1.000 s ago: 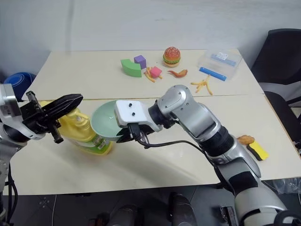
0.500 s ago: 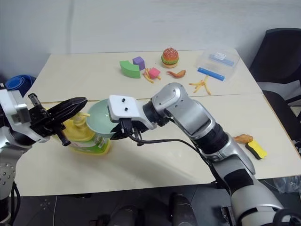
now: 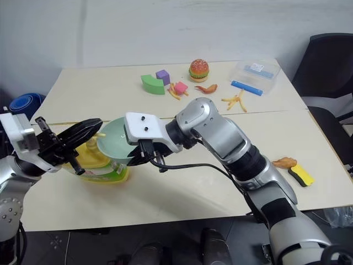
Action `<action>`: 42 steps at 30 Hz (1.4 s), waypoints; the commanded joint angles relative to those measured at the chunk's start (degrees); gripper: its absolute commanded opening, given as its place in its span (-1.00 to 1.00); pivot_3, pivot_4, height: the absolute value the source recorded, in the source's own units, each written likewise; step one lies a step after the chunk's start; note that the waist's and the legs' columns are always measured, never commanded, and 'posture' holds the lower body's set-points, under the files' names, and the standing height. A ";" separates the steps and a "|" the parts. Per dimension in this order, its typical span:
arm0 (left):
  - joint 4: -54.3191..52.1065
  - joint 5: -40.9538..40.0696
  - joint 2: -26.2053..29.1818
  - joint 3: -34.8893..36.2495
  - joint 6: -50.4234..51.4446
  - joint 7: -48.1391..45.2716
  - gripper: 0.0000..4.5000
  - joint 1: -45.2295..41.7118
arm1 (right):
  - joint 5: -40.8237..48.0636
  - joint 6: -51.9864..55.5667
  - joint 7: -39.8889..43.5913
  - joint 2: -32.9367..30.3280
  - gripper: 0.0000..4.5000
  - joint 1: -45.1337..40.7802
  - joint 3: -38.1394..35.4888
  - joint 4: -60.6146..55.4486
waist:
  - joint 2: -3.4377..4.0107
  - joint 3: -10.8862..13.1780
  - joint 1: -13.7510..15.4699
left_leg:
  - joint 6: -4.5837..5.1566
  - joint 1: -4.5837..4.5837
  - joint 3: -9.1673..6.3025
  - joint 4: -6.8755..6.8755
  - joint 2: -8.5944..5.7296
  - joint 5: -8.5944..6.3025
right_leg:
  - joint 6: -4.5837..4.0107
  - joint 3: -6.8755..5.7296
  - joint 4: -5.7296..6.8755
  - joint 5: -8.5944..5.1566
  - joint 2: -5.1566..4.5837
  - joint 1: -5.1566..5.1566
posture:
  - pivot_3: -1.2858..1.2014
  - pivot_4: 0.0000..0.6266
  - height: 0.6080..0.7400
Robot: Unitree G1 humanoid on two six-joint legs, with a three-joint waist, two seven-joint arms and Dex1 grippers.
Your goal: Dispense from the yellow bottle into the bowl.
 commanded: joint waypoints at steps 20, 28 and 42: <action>3.35 -13.08 4.85 6.80 13.66 2.84 -0.98 -3.74 | 0.93 -4.79 0.37 0.98 -1.00 -1.12 -1.40 0.44 | -0.63 0.35 -0.14 | -0.03 -0.32 -0.02 0.00 0.05 0.00 | -0.02 -0.04 -0.03 -0.01 0.05 -0.27 | 0.03 -0.52 1.00; 2.55 -13.10 7.59 5.19 19.32 3.95 -0.98 -4.17 | 1.07 -4.81 -0.01 1.41 -1.00 -1.07 -1.42 0.35 | -0.71 0.37 -0.14 | -0.03 -0.45 -0.02 0.01 0.03 0.00 | -0.02 -0.05 -0.05 -0.01 0.04 -0.37 | 0.03 -0.52 1.00; 2.62 -4.59 8.26 -1.11 20.74 5.65 -0.98 2.45 | 1.13 -4.87 -0.37 1.80 -1.00 -1.25 -1.42 0.31 | -0.35 0.26 -0.17 | -0.10 -0.02 0.04 -0.13 0.04 -0.04 | -0.05 0.03 -0.08 -0.03 0.04 -0.11 | 0.03 -0.52 1.00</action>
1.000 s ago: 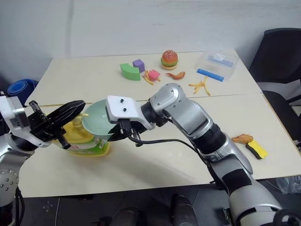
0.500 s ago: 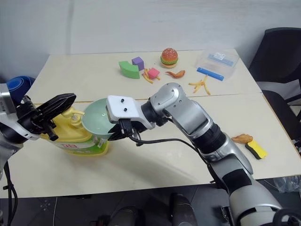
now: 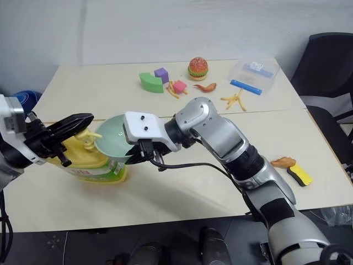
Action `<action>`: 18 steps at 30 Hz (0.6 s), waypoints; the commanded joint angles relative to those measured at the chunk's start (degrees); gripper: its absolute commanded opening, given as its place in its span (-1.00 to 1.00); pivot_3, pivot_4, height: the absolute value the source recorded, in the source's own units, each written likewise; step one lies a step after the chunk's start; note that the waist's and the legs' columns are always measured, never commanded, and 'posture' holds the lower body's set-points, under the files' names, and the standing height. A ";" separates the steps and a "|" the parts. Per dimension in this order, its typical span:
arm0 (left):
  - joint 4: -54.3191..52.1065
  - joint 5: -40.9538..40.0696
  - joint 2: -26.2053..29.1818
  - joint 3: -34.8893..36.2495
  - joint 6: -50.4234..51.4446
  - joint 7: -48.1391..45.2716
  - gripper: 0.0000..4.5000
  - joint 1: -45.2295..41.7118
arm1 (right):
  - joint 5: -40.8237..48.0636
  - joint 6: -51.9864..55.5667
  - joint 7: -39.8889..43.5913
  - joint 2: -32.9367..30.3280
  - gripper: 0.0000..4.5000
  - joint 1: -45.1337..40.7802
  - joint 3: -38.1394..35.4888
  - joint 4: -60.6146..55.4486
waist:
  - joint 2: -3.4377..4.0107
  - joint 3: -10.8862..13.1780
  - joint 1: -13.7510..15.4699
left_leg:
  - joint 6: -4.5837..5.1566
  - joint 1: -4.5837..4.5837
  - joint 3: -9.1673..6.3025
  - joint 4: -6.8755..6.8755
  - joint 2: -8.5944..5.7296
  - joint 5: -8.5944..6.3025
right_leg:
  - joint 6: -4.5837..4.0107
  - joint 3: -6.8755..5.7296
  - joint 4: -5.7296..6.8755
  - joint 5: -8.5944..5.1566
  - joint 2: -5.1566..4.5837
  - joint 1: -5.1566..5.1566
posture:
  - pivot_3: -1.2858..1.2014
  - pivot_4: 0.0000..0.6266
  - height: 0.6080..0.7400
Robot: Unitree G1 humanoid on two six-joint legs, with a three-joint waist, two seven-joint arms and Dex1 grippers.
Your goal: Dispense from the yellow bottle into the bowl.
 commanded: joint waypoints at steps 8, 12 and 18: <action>2.72 2.72 -3.87 -2.56 -0.91 -0.21 -0.98 2.65 | 1.30 -1.65 -0.50 0.63 -1.00 -0.76 -2.61 -1.50 | 0.23 -0.03 0.05 | -0.01 0.05 0.00 -0.04 0.01 0.00 | -0.02 0.01 0.01 -0.01 -0.01 0.02 | 0.03 -0.52 1.00; 0.98 -7.00 -6.89 5.62 -5.56 -3.71 -0.98 -2.41 | 1.58 -6.04 -0.08 -2.93 -1.00 2.96 -6.32 -1.00 | -0.23 0.19 0.24 | 0.00 -0.12 -0.03 -0.01 0.02 0.01 | -0.02 -0.04 0.02 -0.01 -0.01 -0.07 | 0.03 -0.52 1.00; -1.95 -15.46 -1.68 10.87 0.89 -13.38 -0.98 5.09 | -1.86 -17.60 0.73 -11.94 -1.00 13.14 -9.96 4.73 | -0.92 0.08 0.20 | 0.09 -1.03 -0.20 0.22 -0.12 0.01 | 0.03 -0.14 -0.02 0.03 -0.08 -0.68 | 0.03 -0.52 1.00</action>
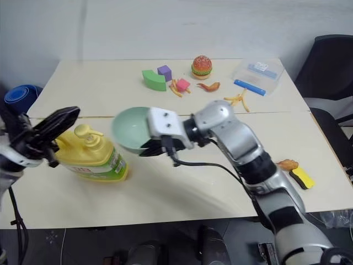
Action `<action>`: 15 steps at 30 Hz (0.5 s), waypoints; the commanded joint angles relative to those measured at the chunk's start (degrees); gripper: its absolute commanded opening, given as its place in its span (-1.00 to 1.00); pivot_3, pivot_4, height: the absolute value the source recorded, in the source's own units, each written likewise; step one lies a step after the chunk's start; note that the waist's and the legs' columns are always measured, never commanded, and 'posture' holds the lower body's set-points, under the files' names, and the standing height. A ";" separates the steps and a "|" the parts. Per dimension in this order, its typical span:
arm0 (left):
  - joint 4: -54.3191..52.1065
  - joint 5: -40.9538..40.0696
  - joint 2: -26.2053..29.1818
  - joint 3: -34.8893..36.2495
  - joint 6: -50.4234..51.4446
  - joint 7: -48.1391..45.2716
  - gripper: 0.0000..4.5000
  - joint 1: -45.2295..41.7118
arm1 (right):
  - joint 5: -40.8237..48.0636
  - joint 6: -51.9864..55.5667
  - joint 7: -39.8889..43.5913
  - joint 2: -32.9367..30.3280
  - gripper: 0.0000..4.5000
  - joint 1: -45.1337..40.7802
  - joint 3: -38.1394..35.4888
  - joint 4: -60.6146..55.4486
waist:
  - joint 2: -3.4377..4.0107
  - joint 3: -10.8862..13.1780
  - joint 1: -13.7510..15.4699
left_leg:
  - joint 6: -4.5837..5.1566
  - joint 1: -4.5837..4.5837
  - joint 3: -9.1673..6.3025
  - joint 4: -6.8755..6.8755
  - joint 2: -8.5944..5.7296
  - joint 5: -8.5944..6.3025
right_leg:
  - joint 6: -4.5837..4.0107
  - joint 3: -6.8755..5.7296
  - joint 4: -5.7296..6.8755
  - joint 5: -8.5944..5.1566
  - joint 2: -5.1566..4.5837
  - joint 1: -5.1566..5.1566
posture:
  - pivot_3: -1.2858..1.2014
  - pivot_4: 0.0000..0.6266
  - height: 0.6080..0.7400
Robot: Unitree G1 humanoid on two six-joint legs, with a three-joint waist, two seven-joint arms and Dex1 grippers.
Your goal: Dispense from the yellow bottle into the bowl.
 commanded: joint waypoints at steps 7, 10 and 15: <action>-4.52 1.14 4.56 4.20 5.37 -17.70 -0.98 22.27 | -9.04 -28.52 -2.77 -5.96 -1.00 11.35 -3.70 23.16 | 0.09 0.19 -0.37 | 0.01 0.03 0.18 -0.06 0.08 0.00 | 0.06 -0.01 -0.45 0.03 0.12 0.07 | 0.03 -0.52 1.00; -2.40 7.87 2.87 2.45 1.57 -20.17 -0.98 27.01 | -13.60 -36.89 -5.88 -6.23 -1.00 11.29 -3.07 33.23 | 0.23 0.34 -0.21 | -0.16 0.08 0.21 -0.05 0.09 0.08 | -0.06 0.00 -0.40 0.04 0.13 0.04 | 0.03 -0.52 1.00; 1.69 22.93 0.74 -4.06 -7.99 -19.01 -0.92 28.87 | -6.77 -38.64 -3.07 -6.75 -0.44 15.90 -8.59 30.99 | 0.26 0.34 0.25 | -0.17 0.07 0.15 -0.06 0.17 0.13 | -0.21 -0.02 -0.31 0.10 0.13 0.01 | 0.03 -0.52 1.00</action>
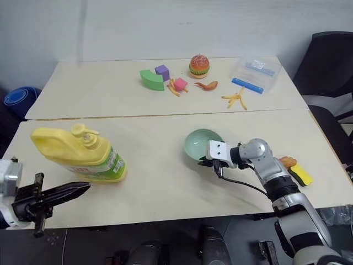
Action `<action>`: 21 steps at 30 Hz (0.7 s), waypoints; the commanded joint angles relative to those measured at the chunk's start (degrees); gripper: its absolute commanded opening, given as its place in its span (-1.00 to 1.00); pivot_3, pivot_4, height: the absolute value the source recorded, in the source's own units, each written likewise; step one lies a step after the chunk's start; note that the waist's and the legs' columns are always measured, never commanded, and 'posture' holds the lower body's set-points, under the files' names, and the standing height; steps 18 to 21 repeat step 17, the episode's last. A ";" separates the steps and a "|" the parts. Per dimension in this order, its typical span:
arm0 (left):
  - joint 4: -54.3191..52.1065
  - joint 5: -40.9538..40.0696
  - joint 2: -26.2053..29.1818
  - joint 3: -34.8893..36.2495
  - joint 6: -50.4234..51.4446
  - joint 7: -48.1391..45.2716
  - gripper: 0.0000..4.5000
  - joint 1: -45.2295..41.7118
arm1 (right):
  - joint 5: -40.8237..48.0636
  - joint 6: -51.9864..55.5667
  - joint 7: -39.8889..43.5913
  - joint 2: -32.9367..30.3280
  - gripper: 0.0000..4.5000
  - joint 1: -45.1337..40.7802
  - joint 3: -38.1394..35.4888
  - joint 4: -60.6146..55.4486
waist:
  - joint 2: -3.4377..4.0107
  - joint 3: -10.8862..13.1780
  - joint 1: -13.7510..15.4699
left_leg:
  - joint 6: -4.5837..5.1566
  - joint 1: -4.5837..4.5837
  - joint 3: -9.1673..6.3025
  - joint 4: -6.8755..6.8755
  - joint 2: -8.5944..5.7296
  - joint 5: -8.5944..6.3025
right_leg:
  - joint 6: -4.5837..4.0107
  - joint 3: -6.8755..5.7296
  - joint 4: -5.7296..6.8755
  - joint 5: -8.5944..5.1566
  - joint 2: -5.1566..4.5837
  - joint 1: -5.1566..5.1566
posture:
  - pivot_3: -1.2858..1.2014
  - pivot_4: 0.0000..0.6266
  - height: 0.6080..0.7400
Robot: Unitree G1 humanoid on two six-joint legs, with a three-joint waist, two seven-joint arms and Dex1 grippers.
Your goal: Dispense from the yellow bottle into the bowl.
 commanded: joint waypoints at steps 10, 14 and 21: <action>11.44 25.64 -10.23 -5.09 -30.51 5.64 0.24 1.17 | 31.87 11.86 4.06 -7.73 0.99 36.71 -25.50 -36.83 | -0.04 -0.07 2.18 | 0.53 -0.08 0.06 -0.02 0.10 -0.41 | 0.13 0.02 -0.54 0.08 -0.06 0.12 | 0.03 -0.52 1.00; 14.19 29.18 -11.97 -5.82 -35.05 8.52 0.24 2.24 | 28.62 3.41 3.60 -7.29 0.99 46.94 -32.08 -35.96 | -0.07 -0.08 2.71 | 0.84 -0.02 0.16 -0.01 0.12 -0.80 | 0.05 0.18 -0.56 0.10 -0.11 0.14 | 0.03 -0.52 1.00; 16.12 32.57 -12.92 -6.18 -37.37 12.33 0.24 2.01 | 26.54 -1.57 0.98 -5.33 0.99 48.45 -34.57 -32.50 | -0.01 -0.05 2.79 | 0.86 -0.01 0.20 -0.01 0.12 -0.79 | -0.10 0.19 -0.55 0.08 -0.11 0.12 | 0.03 -0.52 1.00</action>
